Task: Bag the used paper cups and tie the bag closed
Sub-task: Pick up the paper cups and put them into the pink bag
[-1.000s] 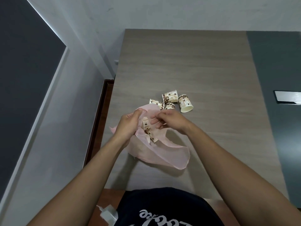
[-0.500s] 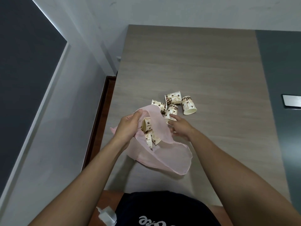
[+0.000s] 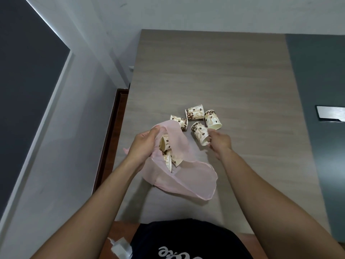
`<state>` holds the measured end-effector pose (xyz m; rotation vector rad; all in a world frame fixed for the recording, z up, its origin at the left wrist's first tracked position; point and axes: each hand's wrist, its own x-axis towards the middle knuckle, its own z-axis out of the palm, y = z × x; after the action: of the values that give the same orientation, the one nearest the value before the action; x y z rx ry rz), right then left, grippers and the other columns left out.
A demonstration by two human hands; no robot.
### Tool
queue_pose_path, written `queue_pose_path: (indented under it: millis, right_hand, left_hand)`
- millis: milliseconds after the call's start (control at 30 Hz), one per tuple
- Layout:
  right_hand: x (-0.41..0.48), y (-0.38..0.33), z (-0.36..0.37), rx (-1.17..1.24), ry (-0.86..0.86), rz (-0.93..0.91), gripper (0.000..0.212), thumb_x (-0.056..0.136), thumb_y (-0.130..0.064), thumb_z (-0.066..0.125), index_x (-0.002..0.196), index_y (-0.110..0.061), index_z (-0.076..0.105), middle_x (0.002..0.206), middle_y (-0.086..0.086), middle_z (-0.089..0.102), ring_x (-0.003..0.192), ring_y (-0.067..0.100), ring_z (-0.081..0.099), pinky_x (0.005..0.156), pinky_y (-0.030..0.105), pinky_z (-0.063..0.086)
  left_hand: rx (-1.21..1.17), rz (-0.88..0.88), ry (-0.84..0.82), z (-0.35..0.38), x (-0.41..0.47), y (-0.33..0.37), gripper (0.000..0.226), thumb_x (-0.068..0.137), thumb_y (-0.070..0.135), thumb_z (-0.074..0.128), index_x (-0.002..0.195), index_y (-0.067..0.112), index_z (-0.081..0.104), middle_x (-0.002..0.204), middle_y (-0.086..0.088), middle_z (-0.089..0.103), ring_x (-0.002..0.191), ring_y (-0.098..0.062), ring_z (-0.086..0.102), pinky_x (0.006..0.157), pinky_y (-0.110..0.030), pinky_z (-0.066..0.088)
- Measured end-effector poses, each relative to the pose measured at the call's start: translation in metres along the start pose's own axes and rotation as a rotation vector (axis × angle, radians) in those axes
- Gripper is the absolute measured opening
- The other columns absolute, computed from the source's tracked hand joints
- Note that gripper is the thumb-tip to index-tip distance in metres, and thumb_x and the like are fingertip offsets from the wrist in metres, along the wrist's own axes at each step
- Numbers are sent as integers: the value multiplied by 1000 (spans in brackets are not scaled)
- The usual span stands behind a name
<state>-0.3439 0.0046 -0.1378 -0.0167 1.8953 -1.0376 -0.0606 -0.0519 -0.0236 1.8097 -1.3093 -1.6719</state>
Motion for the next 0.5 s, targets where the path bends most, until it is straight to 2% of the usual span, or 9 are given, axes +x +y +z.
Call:
queue_pose_path:
  millis: [100, 167, 300, 400, 500]
  right_hand:
    - [1, -3, -7, -52, -13, -140, 15, 93, -18, 75, 107, -21, 76, 98, 12, 80, 71, 16, 67, 74, 40, 59]
    - [-2, -4, -9, -19, -20, -187, 30, 93, -11, 78, 120, -14, 66, 95, 10, 77, 76, 20, 69, 87, 47, 61]
    - [-21, -11, -15, 58, -74, -208, 50, 94, -4, 80, 137, -2, 55, 92, 4, 73, 84, 23, 71, 98, 50, 59]
    - [-49, -24, -25, 58, -312, -138, 53, 92, -8, 83, 139, -5, 60, 104, 9, 79, 88, 21, 75, 93, 39, 62]
    - [-74, -32, -35, -40, -668, -10, 49, 94, -11, 81, 139, -13, 64, 121, 11, 78, 106, 23, 73, 109, 41, 56]
  left_hand:
    - [46, 12, 15, 0, 0, 4, 66, 90, 71, 58, 106, 12, 82, 99, -16, 84, 109, -41, 78, 98, -53, 62]
    - [53, 21, 12, 0, -1, 8, 73, 89, 74, 57, 111, 7, 78, 96, -16, 80, 112, -43, 77, 102, -59, 60]
    - [50, 39, 21, 1, -8, 13, 55, 99, 65, 57, 109, 17, 84, 104, -16, 83, 107, -34, 79, 100, -55, 61]
    - [25, 57, 56, -2, -13, 15, 58, 100, 63, 57, 111, 12, 82, 94, -13, 77, 97, -29, 76, 85, -45, 59]
    - [-26, 62, 87, -5, -17, 15, 54, 106, 56, 57, 103, 9, 82, 87, -5, 79, 83, -22, 75, 76, -36, 55]
